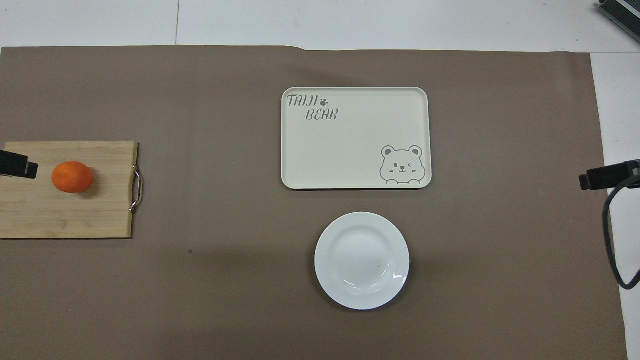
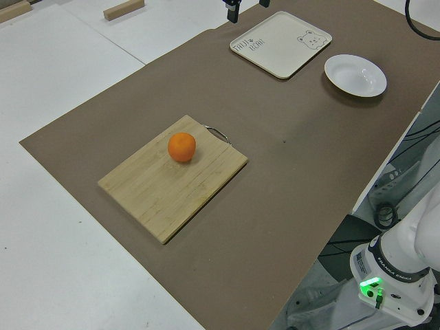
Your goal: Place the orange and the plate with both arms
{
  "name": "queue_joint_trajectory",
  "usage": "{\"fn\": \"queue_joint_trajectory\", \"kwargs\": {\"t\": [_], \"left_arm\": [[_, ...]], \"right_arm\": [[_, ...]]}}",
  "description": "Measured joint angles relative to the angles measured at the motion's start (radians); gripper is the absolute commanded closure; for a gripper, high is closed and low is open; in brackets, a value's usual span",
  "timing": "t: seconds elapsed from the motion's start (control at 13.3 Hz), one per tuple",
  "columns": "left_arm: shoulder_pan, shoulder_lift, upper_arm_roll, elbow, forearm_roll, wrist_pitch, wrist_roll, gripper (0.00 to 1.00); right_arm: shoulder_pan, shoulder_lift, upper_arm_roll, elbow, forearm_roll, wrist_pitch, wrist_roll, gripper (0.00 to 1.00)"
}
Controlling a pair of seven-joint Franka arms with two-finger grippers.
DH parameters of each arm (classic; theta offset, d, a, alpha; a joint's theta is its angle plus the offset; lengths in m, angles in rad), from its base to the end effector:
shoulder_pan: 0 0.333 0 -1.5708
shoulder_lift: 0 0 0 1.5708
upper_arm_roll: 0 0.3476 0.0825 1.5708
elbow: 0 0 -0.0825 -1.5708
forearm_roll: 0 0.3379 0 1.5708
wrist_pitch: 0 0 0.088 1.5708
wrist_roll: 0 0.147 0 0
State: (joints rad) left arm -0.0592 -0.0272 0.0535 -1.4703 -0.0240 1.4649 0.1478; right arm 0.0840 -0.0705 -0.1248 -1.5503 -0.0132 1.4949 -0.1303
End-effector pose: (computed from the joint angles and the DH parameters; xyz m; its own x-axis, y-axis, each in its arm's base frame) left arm 0.4888 -0.0060 0.6626 0.9875 -0.1553 0.0253 -0.1559 -0.9875 0.0218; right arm 0.4766 -0.0241 0.6525 0.9960 0.0886 0.0139 0.0885 -0.9961 0.0062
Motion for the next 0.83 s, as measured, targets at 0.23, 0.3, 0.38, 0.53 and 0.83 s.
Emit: {"fn": "queue_joint_trajectory", "kwargs": {"t": [0.23, 0.3, 0.38, 0.53, 0.83], "left_arm": [[0.027, 0.001, 0.005, 0.0, 0.0, 0.014, 0.003, 0.0], [0.048, 0.005, 0.007, -0.004, 0.0, 0.034, 0.018, 0.0], [0.081, 0.012, 0.008, -0.017, 0.0, 0.068, 0.055, 0.0], [0.142, 0.031, 0.011, -0.084, 0.0, 0.172, 0.135, 0.0], [0.209, 0.114, 0.013, -0.231, -0.001, 0.389, 0.233, 0.0]], "right_arm": [[0.0, 0.0, 0.0, 0.0, 0.0, 0.0, 0.0, 0.0], [0.0, 0.0, 0.0, 0.0, 0.0, 0.0, 0.0, 0.0], [0.0, 0.0, 0.0, 0.0, 0.0, 0.0, 0.0, 0.0], [0.0, 0.0, 0.0, 0.0, 0.0, 0.0, 0.0, 0.0], [0.0, 0.0, 0.0, 0.0, 0.0, 0.0, 0.0, 0.0]]}}
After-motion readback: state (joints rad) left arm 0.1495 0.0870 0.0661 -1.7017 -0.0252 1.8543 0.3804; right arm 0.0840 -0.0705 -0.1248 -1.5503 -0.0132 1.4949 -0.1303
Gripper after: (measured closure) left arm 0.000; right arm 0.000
